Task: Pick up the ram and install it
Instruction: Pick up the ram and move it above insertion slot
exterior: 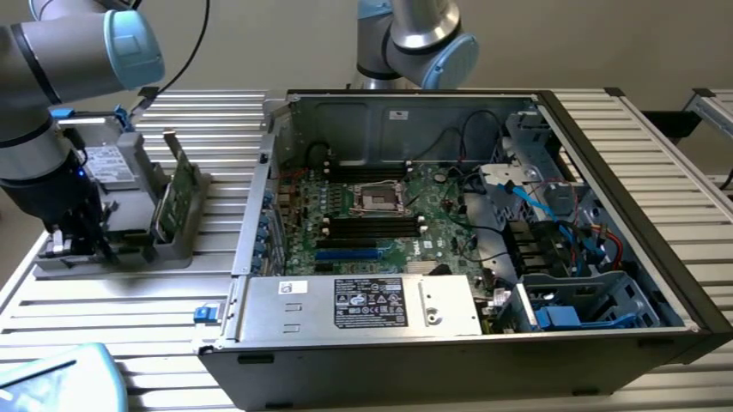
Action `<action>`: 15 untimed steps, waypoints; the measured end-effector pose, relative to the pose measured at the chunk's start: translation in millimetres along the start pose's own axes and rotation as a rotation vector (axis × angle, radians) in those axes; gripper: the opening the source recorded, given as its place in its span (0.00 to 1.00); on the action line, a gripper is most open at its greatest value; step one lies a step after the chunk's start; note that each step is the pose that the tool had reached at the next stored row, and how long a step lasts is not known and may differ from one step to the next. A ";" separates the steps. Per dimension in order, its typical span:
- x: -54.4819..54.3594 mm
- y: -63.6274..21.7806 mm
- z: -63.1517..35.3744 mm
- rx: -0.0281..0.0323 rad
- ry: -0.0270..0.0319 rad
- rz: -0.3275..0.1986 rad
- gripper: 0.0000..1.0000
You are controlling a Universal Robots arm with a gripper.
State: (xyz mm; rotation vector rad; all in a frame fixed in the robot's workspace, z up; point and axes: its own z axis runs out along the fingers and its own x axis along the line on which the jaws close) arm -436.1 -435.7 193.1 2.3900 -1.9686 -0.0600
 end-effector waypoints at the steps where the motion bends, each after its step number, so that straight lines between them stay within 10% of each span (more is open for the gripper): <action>1: 0.0 0.0 0.0 0.0000 0.0000 0.000 0.15; 15: 0.1 0.0 0.3 -0.0001 -0.0004 0.006 0.14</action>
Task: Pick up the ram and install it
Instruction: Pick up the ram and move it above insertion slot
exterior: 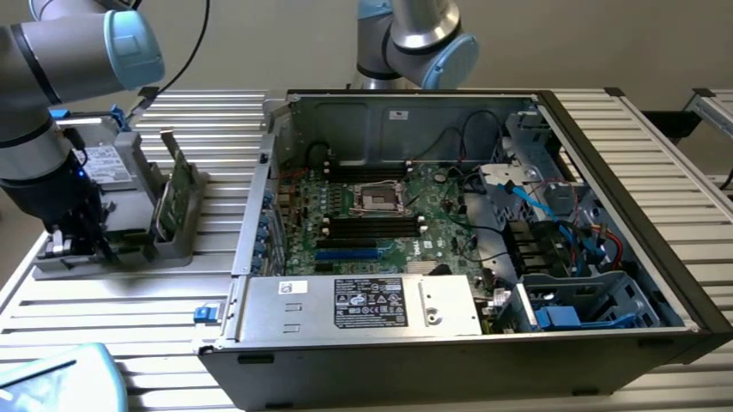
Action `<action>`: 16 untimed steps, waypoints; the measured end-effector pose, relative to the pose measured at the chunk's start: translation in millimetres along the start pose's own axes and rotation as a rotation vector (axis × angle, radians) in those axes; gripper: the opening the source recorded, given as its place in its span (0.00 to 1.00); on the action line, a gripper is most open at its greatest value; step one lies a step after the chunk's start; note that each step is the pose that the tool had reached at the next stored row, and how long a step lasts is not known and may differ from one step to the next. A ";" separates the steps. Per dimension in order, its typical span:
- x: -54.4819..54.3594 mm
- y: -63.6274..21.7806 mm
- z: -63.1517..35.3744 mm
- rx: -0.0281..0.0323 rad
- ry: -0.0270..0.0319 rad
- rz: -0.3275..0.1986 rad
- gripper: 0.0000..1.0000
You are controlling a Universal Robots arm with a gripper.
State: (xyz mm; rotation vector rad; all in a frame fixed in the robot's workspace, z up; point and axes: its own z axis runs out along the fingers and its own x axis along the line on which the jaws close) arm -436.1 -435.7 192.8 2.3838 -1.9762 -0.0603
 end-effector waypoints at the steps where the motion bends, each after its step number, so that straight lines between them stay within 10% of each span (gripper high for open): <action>1: 0.1 0.0 0.0 0.0000 -0.0001 0.001 0.14; 16: 1.7 -0.1 -0.1 0.0002 -0.0004 0.003 0.14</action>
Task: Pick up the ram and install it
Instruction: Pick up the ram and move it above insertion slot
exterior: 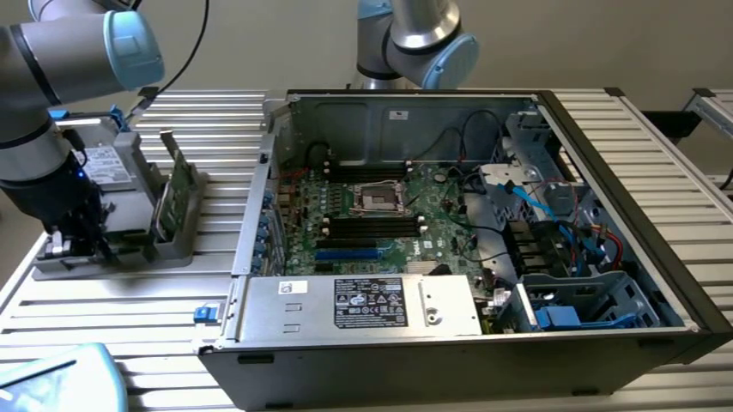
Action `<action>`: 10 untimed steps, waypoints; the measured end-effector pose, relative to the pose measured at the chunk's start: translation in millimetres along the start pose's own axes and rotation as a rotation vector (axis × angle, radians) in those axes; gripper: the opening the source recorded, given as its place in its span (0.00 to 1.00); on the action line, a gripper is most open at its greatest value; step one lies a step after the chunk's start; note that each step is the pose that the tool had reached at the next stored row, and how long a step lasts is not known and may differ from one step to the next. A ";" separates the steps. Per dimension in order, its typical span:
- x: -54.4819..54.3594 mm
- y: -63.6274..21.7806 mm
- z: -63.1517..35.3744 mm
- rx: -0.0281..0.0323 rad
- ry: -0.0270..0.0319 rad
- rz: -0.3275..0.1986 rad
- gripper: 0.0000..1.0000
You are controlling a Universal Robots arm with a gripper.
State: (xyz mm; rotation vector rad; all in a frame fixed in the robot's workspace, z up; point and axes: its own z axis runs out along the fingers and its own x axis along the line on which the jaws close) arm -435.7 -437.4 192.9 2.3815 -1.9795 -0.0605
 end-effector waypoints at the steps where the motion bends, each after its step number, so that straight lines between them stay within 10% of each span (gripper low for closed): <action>1: 0.1 -0.2 -0.4 0.0001 -0.0003 0.000 0.14; 10: 2.0 -1.0 -4.7 0.0014 -0.0101 0.004 0.14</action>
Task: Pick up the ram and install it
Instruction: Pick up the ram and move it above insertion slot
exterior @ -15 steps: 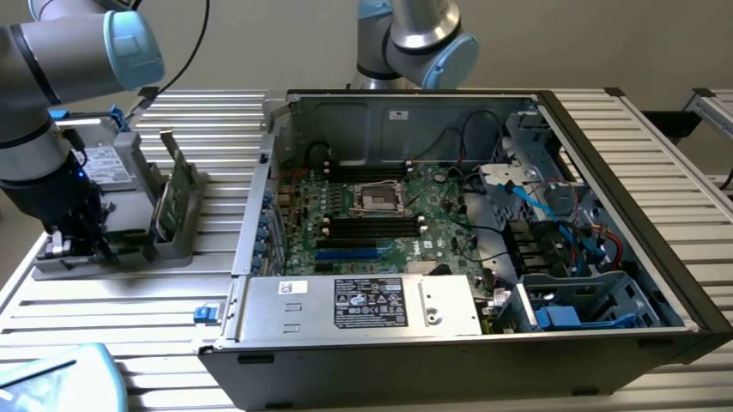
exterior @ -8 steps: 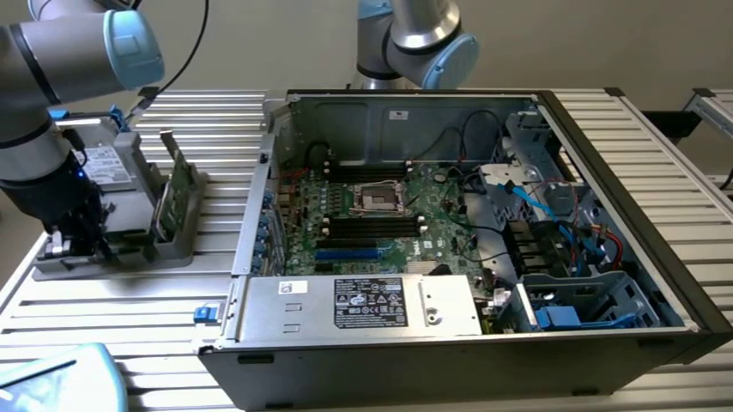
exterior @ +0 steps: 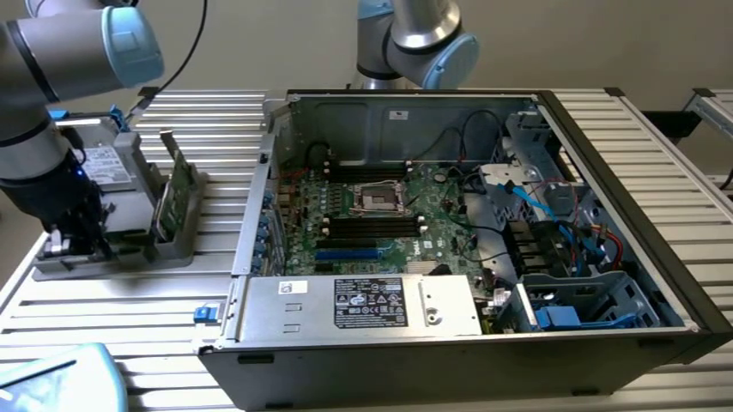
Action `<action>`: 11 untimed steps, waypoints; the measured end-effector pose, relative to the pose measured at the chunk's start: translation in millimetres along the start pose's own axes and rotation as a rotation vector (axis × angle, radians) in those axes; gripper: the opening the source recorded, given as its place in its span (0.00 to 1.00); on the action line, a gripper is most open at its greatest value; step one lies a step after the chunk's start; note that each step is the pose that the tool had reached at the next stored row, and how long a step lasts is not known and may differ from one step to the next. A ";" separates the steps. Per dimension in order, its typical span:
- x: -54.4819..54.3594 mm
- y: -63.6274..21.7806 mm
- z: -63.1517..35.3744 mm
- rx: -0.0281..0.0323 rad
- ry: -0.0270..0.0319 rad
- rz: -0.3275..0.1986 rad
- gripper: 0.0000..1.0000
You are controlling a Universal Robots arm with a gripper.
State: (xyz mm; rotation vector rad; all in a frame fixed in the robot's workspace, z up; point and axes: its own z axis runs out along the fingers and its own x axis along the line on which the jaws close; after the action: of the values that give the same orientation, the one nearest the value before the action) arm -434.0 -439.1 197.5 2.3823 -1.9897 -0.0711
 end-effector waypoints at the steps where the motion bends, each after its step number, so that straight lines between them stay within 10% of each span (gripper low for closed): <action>1: 0.2 0.0 -0.9 0.0003 -0.0017 0.000 0.14; 11: 1.8 0.2 -11.9 0.0042 -0.0226 0.004 0.14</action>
State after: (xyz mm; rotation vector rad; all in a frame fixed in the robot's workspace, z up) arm -433.2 -440.9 209.4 2.3905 -2.0063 -0.0942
